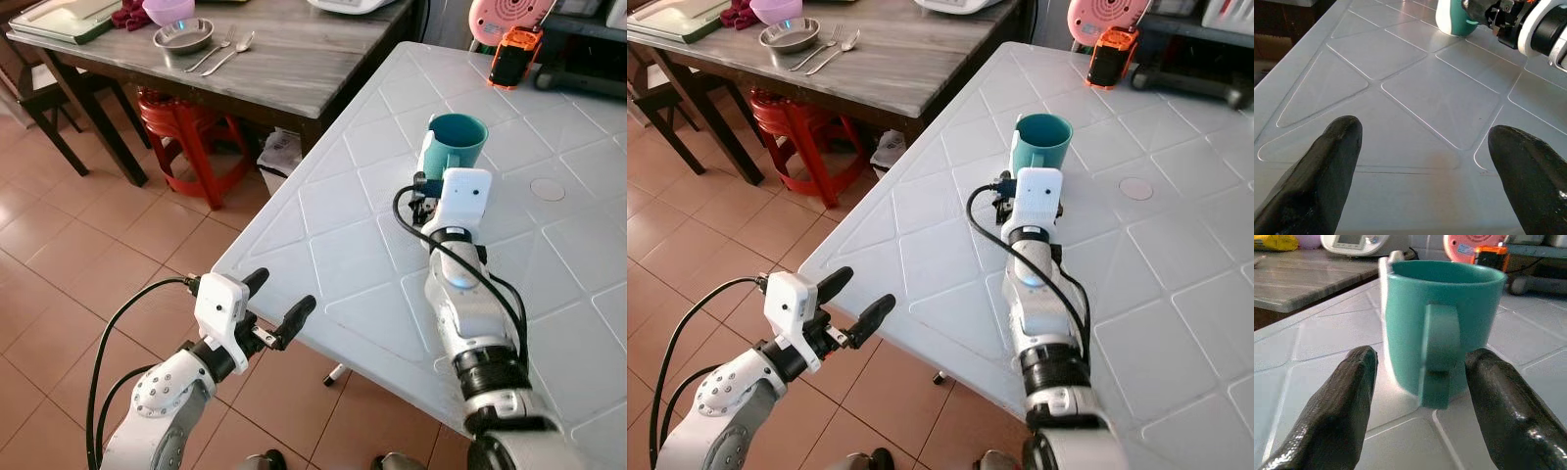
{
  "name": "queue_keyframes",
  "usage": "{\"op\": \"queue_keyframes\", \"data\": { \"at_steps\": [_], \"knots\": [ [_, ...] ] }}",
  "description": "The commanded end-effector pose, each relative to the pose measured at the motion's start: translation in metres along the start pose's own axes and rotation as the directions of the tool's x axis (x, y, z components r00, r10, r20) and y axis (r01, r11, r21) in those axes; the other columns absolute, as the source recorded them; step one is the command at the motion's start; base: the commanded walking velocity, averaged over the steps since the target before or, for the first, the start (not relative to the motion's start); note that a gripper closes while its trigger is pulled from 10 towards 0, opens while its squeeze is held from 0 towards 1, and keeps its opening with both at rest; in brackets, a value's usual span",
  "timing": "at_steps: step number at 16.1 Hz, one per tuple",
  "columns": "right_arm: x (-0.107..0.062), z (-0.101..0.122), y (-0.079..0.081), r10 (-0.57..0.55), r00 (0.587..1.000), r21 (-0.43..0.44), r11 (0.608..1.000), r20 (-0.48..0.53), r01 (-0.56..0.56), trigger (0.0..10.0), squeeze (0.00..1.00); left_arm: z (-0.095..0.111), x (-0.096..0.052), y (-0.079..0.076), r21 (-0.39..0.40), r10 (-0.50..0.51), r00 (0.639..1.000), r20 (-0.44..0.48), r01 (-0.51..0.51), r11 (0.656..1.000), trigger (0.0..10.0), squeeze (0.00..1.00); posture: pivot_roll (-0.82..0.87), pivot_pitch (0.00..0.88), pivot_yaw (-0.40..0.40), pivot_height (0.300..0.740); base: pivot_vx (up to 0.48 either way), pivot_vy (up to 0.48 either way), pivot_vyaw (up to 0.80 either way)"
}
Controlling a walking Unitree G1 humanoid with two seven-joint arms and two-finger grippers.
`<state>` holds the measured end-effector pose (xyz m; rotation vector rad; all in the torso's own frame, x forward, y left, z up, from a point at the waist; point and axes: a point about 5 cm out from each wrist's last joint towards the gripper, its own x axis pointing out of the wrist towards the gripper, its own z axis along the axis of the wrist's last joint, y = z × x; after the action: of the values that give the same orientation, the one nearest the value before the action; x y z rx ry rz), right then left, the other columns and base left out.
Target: Setting the table
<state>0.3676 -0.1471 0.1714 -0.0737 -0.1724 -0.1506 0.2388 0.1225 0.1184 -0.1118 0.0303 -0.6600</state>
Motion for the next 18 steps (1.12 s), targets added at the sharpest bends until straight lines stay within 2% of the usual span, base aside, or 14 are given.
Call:
{"op": "queue_keyframes", "data": {
  "at_steps": [1, 4, 5, 6, 7, 18],
  "knots": [
    [0.0023, 0.0033, 0.0002, -0.009, 1.0, 0.003, 1.0, 0.018, 0.008, 10.0, 0.0, -0.0034, -0.0038, 0.002, 0.004, 0.02, 1.0, -0.014, -0.02, 1.0, 10.0, 0.0, -0.03, 0.197, 0.078, 0.74, 0.0, 0.0, 0.0],
    [0.0047, 0.0053, -0.002, -0.031, 0.999, -0.002, 1.0, 0.038, 0.031, 10.0, 0.0, -0.004, -0.0039, 0.0021, 0.002, 0.026, 1.0, -0.015, -0.026, 1.0, 10.0, 0.0, -0.03, 0.195, 0.076, 0.74, 0.0, 0.0, 0.0],
    [0.0051, 0.005, -0.0025, -0.032, 0.999, 0.002, 0.999, 0.042, 0.032, 4.6, 0.0, -0.0038, -0.0037, 0.0019, 0.002, 0.026, 1.0, -0.015, -0.026, 1.0, 10.0, 0.0, -0.03, 0.194, 0.076, 0.74, 0.0, 0.0, 0.0],
    [0.0055, 0.0049, -0.0027, -0.033, 0.998, 0.003, 0.999, 0.044, 0.033, 0.4, 0.0, -0.0036, -0.0036, 0.0017, 0.002, 0.026, 1.0, -0.014, -0.026, 1.0, 10.0, 0.0, -0.03, 0.194, 0.076, 0.74, 0.0, 0.0, 0.0],
    [0.0067, 0.0059, -0.0031, -0.033, 0.998, 0.003, 0.999, 0.052, 0.033, 0.0, 0.0, -0.003, -0.003, 0.0011, 0.002, 0.025, 1.0, -0.013, -0.025, 1.0, 10.0, 0.0, -0.03, 0.192, 0.076, 0.74, 0.0, 0.0, 0.0],
    [0.0121, 0.0081, -0.0032, -0.021, 0.997, 0.003, 1.0, 0.07, 0.021, 0.0, 0.0, -0.0011, -0.0006, -0.0012, 0.008, 0.035, 0.999, -0.009, -0.035, 0.999, 10.0, 0.0, -0.03, 0.182, 0.069, 0.74, 0.0, 0.0, 0.0]
  ]
}}
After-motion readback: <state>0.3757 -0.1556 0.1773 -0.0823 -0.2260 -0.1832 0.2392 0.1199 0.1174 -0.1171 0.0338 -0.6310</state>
